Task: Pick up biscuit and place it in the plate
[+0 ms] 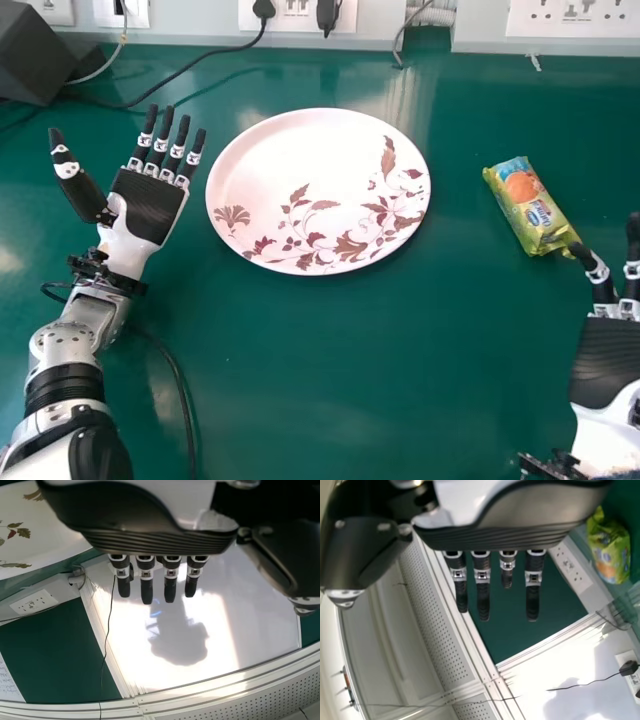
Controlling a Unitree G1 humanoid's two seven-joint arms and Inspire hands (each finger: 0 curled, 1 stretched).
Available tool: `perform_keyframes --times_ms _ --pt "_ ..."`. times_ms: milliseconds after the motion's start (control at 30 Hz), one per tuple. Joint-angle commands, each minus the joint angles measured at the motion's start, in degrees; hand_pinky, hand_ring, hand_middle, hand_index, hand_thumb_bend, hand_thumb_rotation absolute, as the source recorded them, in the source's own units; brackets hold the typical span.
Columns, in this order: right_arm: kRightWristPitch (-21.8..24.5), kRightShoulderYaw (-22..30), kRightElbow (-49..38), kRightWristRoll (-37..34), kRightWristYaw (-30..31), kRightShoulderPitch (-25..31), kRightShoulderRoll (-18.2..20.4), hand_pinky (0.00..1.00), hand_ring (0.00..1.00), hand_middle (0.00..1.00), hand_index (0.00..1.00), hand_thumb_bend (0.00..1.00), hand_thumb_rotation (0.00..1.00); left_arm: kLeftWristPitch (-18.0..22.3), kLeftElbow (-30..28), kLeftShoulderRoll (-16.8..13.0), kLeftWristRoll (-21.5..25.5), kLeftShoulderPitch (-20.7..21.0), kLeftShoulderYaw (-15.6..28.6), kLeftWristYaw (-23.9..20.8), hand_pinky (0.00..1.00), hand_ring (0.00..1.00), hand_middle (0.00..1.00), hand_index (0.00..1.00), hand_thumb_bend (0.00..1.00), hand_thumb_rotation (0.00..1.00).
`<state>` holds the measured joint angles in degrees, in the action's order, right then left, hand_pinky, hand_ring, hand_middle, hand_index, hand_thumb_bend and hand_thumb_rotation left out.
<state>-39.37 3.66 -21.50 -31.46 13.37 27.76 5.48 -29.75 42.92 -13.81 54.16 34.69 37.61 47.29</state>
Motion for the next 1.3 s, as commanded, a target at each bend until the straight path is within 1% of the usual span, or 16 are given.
perform_keyframes --times_ms 0,233,333,433,567,833,933,1000,1167,1267 --pt "-0.9 -0.8 -1.8 1.9 -1.9 3.4 4.2 0.62 0.69 0.76 0.83 1.0 0.77 0.3 0.5 -0.4 -0.1 -0.6 0.3 0.4 0.98 0.97 1.0 1.0 1.0 0.77" --pt "-0.6 -2.3 -5.4 9.1 -8.5 4.6 4.2 0.62 0.7 0.76 0.82 1.0 0.77 0.8 1.4 -0.5 -0.3 0.0 0.2 0.7 1.0 0.99 1.0 1.0 1.0 0.76" --pt "0.4 -2.4 -7.3 13.7 -12.0 5.2 4.4 0.61 0.69 0.76 0.82 1.0 0.78 0.9 1.5 -0.4 -0.3 0.1 0.2 0.2 1.0 0.98 1.0 1.0 1.0 0.78" --pt "1.1 -2.4 -8.3 16.2 -14.5 5.6 3.8 0.62 0.69 0.76 0.82 1.0 0.77 0.9 2.1 -0.5 -0.3 0.4 0.2 0.4 1.0 0.99 1.0 1.0 1.0 0.8" --pt "1.5 -2.8 -9.3 17.1 -16.3 5.5 2.6 0.61 0.69 0.76 0.81 1.0 0.77 1.0 2.4 -0.5 -0.3 0.7 0.3 0.0 1.0 1.0 1.0 1.0 1.0 0.79" --pt "2.5 -3.0 -11.7 20.1 -18.9 5.4 2.1 0.61 0.69 0.75 0.81 1.0 0.77 1.5 2.9 -0.5 -0.4 0.8 0.2 0.5 1.0 1.0 1.0 1.0 1.0 0.81" --pt "3.4 -3.2 -12.9 20.4 -19.6 5.2 1.8 0.61 0.69 0.76 0.81 1.0 0.76 0.9 3.6 -0.9 -0.3 0.9 0.2 1.1 1.0 0.99 1.0 1.0 1.0 0.78" --pt "4.1 -2.8 -13.5 22.1 -20.4 5.0 2.0 0.62 0.69 0.76 0.82 1.0 0.76 0.9 4.3 -1.1 -0.3 1.2 0.2 1.7 1.0 0.99 1.0 1.0 1.0 0.78" --pt "6.4 -2.1 -15.1 27.7 -22.9 4.9 2.4 0.62 0.69 0.75 0.82 1.0 0.75 0.9 4.3 -1.1 -0.4 1.2 0.2 1.5 1.0 0.97 1.0 1.0 1.0 0.83" --pt "7.8 -2.0 -16.1 29.9 -24.1 4.9 2.3 0.62 0.69 0.76 0.82 1.0 0.74 1.6 4.4 -1.0 -0.8 1.2 0.0 1.8 1.0 0.97 1.0 1.0 1.0 0.84"
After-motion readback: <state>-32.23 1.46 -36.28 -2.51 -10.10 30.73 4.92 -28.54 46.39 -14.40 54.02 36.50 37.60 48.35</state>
